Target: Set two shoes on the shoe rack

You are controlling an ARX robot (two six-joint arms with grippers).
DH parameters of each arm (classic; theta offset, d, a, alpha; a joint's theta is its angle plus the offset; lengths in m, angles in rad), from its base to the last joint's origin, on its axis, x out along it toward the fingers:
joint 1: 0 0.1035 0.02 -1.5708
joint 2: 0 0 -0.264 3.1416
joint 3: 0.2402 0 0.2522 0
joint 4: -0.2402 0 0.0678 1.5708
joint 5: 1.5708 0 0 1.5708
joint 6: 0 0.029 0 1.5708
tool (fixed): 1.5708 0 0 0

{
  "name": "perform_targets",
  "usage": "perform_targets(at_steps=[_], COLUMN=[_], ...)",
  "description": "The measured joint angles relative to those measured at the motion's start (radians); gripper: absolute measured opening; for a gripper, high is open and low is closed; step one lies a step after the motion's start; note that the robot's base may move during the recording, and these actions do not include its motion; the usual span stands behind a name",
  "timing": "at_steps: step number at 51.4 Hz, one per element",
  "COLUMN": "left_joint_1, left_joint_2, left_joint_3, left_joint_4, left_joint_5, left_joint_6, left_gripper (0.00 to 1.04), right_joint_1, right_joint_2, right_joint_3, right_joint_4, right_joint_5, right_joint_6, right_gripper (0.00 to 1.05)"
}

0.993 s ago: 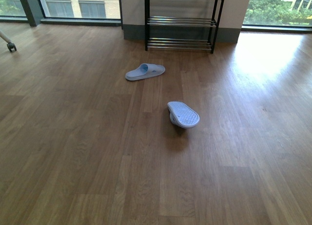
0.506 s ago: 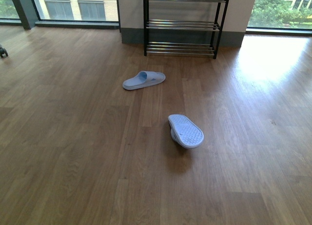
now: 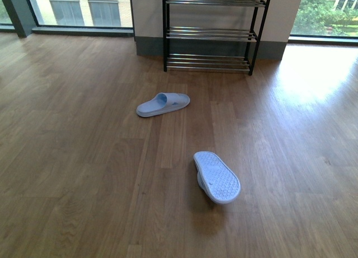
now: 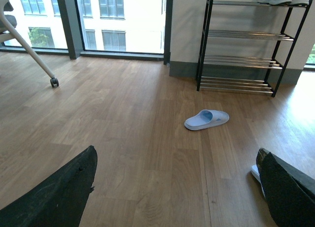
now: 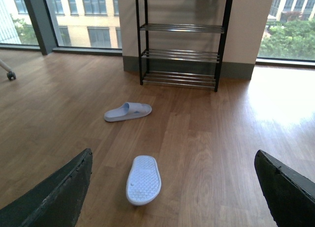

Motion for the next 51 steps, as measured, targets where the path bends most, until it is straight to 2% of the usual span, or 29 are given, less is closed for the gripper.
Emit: perform_targets(at_steps=[51], left_joint_1=[0.0], left_joint_2=[0.0], left_joint_3=[0.0], left_joint_4=[0.0], left_joint_5=[0.0], left_joint_6=[0.0], left_gripper=[0.95], right_joint_1=[0.0], right_joint_2=[0.001], right_joint_3=[0.0], right_joint_4=[0.0], right_joint_5=[0.0], right_joint_6=[0.0], right_gripper=[0.95])
